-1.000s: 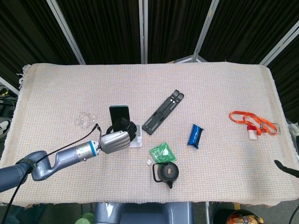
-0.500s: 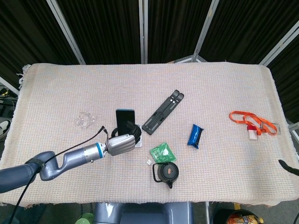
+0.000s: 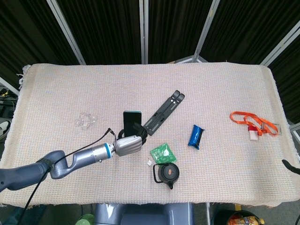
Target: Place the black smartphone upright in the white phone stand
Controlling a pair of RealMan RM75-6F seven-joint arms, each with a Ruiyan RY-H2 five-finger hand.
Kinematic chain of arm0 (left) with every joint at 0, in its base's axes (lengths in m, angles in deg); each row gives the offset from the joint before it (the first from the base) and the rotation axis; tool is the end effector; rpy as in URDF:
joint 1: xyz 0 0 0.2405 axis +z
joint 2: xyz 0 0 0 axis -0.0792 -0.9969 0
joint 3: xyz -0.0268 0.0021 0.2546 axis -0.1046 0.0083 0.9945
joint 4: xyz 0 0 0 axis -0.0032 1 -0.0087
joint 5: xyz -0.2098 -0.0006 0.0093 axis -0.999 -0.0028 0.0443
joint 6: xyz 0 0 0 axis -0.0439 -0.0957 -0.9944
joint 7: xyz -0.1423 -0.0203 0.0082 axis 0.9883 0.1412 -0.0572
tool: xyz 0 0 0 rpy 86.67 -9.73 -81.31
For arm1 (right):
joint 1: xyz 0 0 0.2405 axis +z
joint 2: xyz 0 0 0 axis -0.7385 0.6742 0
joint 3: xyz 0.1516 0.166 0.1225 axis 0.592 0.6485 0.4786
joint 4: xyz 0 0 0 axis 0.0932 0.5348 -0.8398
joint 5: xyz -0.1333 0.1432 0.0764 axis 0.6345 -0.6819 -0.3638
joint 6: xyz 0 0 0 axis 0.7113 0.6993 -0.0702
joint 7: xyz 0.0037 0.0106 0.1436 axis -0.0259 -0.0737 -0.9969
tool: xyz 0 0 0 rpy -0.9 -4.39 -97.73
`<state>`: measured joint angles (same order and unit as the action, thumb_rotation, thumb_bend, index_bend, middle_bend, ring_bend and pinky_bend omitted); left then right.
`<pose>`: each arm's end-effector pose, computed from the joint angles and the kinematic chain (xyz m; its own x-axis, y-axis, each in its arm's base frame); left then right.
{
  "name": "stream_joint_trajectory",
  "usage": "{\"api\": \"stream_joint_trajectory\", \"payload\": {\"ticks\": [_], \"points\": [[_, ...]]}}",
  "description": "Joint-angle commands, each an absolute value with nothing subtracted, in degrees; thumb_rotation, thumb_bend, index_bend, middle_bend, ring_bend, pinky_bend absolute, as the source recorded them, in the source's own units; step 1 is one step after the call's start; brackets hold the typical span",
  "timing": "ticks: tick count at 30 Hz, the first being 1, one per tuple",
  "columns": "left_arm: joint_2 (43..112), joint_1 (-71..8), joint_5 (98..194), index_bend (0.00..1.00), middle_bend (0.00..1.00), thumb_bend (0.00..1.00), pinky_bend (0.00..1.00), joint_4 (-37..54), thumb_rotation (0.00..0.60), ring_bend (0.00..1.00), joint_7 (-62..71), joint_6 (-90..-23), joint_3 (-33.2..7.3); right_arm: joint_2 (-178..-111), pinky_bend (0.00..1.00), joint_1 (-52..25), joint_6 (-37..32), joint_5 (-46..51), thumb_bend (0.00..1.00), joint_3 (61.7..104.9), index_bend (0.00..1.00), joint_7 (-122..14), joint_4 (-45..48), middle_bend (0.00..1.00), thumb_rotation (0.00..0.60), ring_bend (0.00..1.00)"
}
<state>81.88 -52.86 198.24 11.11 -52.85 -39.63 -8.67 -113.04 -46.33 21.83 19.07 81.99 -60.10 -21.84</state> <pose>-0.0784 0.3420 -0.0435 0.5348 -0.8445 0.0282 -0.5688 -0.3845 -0.7271 -0.3133 -0.1803 0.2481 0.3729 0.1575 0.9144 -0.9260 0.1260 0.3559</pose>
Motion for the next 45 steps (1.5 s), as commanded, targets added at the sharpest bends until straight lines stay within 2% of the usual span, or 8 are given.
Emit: {"api": "stream_joint_trajectory", "payload": {"ticks": [1,4,7,10,13,24,33,45], "points": [[82.3,-53.0,198.1,0.66,0.42,0.0,0.45,11.5,0.6,0.5,-52.5,-39.8,-8.4,-113.0,0.0,-46.4,21.8,19.0,0.0,82.1,0.0,-60.3,-21.7,0.0,0.6,0.0],[82.5,-53.2,198.0,0.62,0.38,0.0,0.41,11.6,0.6,0.46,-52.3,-39.9,-8.1,-113.0,0.0,-46.3,21.7,19.0,0.0,82.0,0.0,-60.3,-21.7,0.0,0.6,0.0],[82.5,-53.2,197.8,0.45,0.22,0.0,0.26,11.6,0.6,0.3,-52.2,-40.2,-7.8,-113.0,0.0,-46.3,21.6,19.1,0.0,82.0,0.0,-60.1,-21.8,0.0,0.6,0.0],[82.1,-53.0,197.6,0.16,0.01,0.0,0.04,11.4,0.6,0.03,-53.5,-40.3,-7.7,-113.0,0.0,-46.4,21.7,19.2,0.0,82.0,0.0,-60.0,-21.8,0.0,0.6,0.0],[81.7,-51.2,195.1,0.01,0.0,0.0,0.0,10.2,0.6,0.0,-57.5,-40.6,-9.2,-113.0,0.0,-46.4,21.8,19.4,0.0,81.9,0.0,-60.1,-21.9,0.0,0.6,0.0],[76.5,-48.5,193.5,0.0,0.0,0.0,0.0,2.0,0.6,0.0,-55.0,-49.7,-11.9,-112.8,0.0,-46.5,21.8,20.1,0.0,81.7,0.0,-60.4,-22.2,0.0,0.6,0.0],[74.6,-32.7,173.9,0.0,0.0,0.0,0.01,-12.4,0.6,0.0,-40.3,-67.9,-16.4,-112.8,0.0,-46.5,21.9,21.4,0.0,81.2,0.0,-60.5,-22.5,0.0,0.6,0.0],[63.5,-10.7,165.3,0.0,0.0,0.0,0.0,-29.1,0.6,0.0,-27.1,-82.1,-4.9,-112.8,0.0,-46.3,21.7,22.7,0.0,80.5,0.0,-59.2,-23.5,0.0,0.6,0.0]]}}
